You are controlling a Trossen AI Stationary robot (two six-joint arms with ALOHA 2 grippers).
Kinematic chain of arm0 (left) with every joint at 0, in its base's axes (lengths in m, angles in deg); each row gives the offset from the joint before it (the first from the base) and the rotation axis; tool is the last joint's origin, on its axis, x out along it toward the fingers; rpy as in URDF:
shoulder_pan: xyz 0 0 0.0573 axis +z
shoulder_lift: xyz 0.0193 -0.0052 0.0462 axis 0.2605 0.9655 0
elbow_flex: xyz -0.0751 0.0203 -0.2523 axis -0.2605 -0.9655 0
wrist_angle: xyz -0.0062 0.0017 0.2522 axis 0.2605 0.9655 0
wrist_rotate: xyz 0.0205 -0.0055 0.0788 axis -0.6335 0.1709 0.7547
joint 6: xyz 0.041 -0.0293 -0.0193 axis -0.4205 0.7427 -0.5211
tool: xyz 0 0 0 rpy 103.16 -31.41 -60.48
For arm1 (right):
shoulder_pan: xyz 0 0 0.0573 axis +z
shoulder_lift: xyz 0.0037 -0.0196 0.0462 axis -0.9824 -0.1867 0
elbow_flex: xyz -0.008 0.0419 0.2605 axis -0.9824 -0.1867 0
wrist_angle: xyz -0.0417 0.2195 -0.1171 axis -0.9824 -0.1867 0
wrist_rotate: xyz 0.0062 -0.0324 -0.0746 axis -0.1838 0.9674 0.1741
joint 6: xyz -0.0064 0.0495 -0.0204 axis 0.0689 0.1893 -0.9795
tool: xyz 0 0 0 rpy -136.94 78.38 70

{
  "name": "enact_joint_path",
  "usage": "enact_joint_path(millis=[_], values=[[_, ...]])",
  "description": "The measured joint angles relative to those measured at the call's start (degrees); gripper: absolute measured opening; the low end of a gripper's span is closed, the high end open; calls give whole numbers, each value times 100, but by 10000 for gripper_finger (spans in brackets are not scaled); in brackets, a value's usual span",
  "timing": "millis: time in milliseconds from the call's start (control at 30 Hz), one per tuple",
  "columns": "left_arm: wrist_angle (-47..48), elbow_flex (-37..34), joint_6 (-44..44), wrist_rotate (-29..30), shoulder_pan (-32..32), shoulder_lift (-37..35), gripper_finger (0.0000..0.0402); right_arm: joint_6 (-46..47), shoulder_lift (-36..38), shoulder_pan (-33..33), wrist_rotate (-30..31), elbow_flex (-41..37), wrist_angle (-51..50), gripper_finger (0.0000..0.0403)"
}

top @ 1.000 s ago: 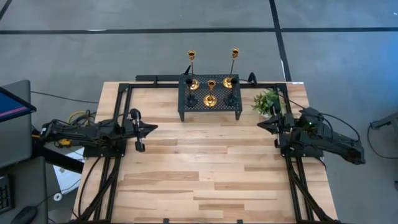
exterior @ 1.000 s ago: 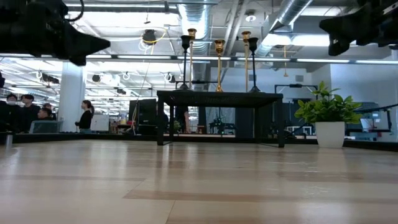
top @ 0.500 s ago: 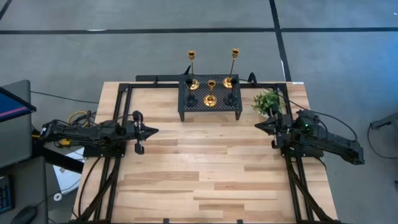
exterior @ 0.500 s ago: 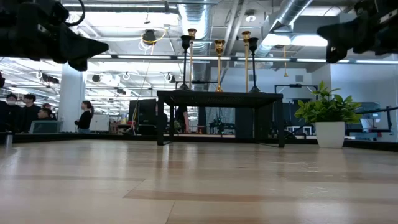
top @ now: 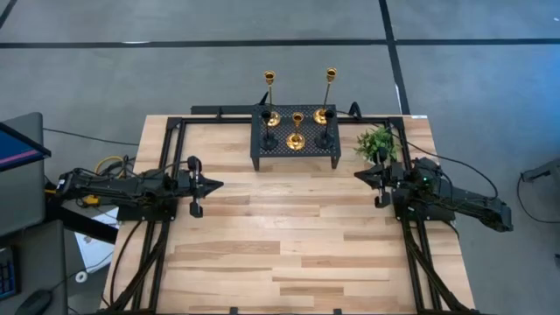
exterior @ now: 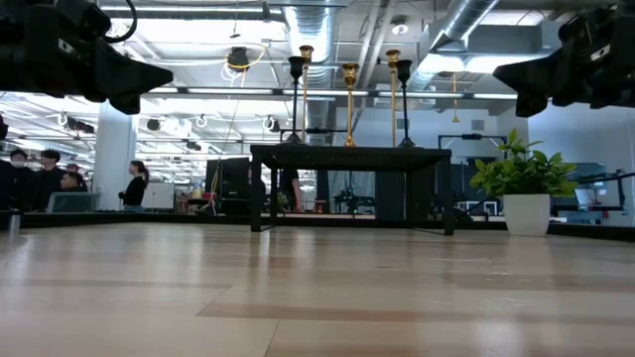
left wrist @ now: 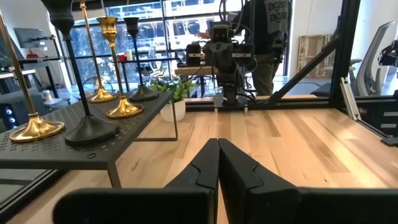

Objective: Pick & Place candle stick holders
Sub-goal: Return to Home Position

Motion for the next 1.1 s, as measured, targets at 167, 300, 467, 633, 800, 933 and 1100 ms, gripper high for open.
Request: enact_joint_path(millis=[167,300,467,633,800,933,1100], values=[[-2,0,0,5,0,0,4,-174,-11,0,0,-2,-62,0],[-2,0,0,124,0,0,5,-176,-11,0,0,-2,-260,0],[221,0,7,208,0,0,4,-224,-14,0,2,-4,-480,0],[840,0,109,350,-2,0,5,-490,-13,-19,40,-4,-480,0],[960,1,105,355,0,26,7,-90,-13,-63,386,-7,-513,0],[966,2,101,355,-2,227,7,369,-13,-59,438,-7,-534,0],[968,2,96,355,-1,619,7,622,-13,-59,437,-7,-534,0]])
